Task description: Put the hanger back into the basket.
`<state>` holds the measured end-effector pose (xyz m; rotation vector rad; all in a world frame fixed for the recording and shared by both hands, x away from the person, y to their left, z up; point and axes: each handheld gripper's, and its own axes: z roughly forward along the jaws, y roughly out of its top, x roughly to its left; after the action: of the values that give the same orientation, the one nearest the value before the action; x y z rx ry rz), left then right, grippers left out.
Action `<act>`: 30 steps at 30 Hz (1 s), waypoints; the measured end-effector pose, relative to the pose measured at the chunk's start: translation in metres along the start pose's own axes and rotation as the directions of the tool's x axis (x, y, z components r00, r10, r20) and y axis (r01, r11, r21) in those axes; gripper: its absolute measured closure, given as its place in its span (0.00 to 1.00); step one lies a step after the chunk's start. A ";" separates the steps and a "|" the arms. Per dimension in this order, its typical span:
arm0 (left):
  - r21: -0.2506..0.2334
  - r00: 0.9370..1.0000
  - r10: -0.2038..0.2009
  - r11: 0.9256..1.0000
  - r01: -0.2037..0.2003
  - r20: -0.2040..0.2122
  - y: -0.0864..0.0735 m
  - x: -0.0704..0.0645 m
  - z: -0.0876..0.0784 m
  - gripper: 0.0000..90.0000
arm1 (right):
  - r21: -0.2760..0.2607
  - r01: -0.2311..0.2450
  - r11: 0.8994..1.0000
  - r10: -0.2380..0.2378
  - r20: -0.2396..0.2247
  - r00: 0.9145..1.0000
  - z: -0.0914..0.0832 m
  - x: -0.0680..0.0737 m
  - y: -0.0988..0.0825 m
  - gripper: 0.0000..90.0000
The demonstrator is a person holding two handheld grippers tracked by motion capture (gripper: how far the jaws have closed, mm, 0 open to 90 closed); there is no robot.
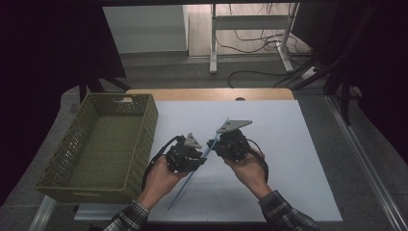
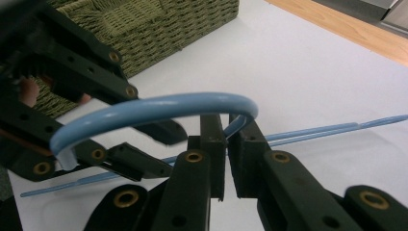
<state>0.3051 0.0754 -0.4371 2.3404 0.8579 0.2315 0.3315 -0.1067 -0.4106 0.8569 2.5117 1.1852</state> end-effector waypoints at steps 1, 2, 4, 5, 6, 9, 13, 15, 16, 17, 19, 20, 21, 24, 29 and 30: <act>0.010 1.000 -0.005 1.000 0.005 0.002 0.001 0.000 0.001 0.81 | 0.001 -0.001 1.000 0.001 -0.002 1.000 0.000 0.000 0.000 0.94; 0.033 1.000 -0.012 0.999 0.011 0.021 0.002 0.002 0.002 0.82 | 0.003 0.001 1.000 -0.001 -0.002 1.000 0.000 0.001 0.001 0.94; 0.051 0.999 -0.023 0.998 0.021 0.037 0.004 0.004 0.002 0.83 | 0.005 -0.002 1.000 0.002 -0.003 1.000 0.000 0.002 0.002 0.94; 0.058 0.999 -0.025 0.998 0.022 0.044 0.005 0.005 0.002 0.85 | 0.005 -0.001 1.000 0.001 -0.007 1.000 0.000 0.002 0.002 0.94; 0.063 0.997 -0.039 0.997 0.034 0.069 0.005 0.007 0.002 0.87 | 0.004 0.000 1.000 0.000 -0.008 1.000 0.000 0.002 0.003 0.94; 0.082 0.994 -0.059 0.995 0.051 0.090 0.007 0.011 0.002 0.94 | 0.006 0.018 1.000 -0.018 -0.008 1.000 0.000 0.004 0.003 0.94; 0.088 0.982 -0.098 0.993 0.085 0.163 0.005 0.023 -0.001 0.97 | 0.003 0.035 0.999 -0.035 -0.009 0.999 0.000 0.005 0.002 0.93; 0.073 0.964 -0.144 0.989 0.130 0.225 0.003 0.029 -0.002 0.97 | -0.007 0.029 1.000 -0.029 -0.015 0.999 -0.001 0.004 0.003 0.92; 0.060 0.951 -0.171 0.985 0.161 0.256 0.002 0.034 -0.005 0.97 | -0.030 0.017 0.999 -0.018 -0.035 0.999 -0.003 0.003 0.004 0.83; 0.060 0.951 -0.171 0.985 0.161 0.256 0.002 0.034 -0.005 0.97 | -0.030 0.017 0.999 -0.018 -0.035 0.999 -0.003 0.003 0.004 0.83; 0.043 0.939 -0.194 0.981 0.190 0.284 0.001 0.040 -0.009 0.97 | -0.046 0.023 0.999 -0.024 -0.031 0.999 -0.006 0.003 0.004 0.75; 0.028 0.927 -0.209 0.977 0.211 0.312 0.000 0.045 -0.014 0.98 | -0.058 0.027 0.998 -0.028 -0.026 0.999 -0.011 0.004 0.004 0.68; 0.028 0.927 -0.209 0.977 0.211 0.312 0.000 0.045 -0.014 0.97 | -0.064 0.025 0.998 -0.027 -0.029 0.999 -0.013 0.003 0.003 0.64; 0.001 0.918 -0.211 0.975 0.224 0.335 -0.001 0.052 -0.028 0.97 | -0.076 0.020 0.997 -0.023 -0.042 0.999 -0.019 0.001 -0.003 0.55; -0.033 0.918 -0.221 0.969 0.245 0.328 -0.003 0.061 -0.046 0.97 | -0.080 0.017 0.997 -0.023 -0.063 0.998 -0.027 -0.001 -0.014 0.40; -0.033 0.918 -0.221 0.969 0.245 0.328 -0.003 0.061 -0.046 0.97 | -0.080 0.017 0.997 -0.023 -0.063 0.998 -0.027 -0.001 -0.014 0.40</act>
<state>0.3340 0.1387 -0.4051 2.1034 0.9346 -0.2124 0.3146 -0.1318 -0.4037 0.7845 2.4978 1.3162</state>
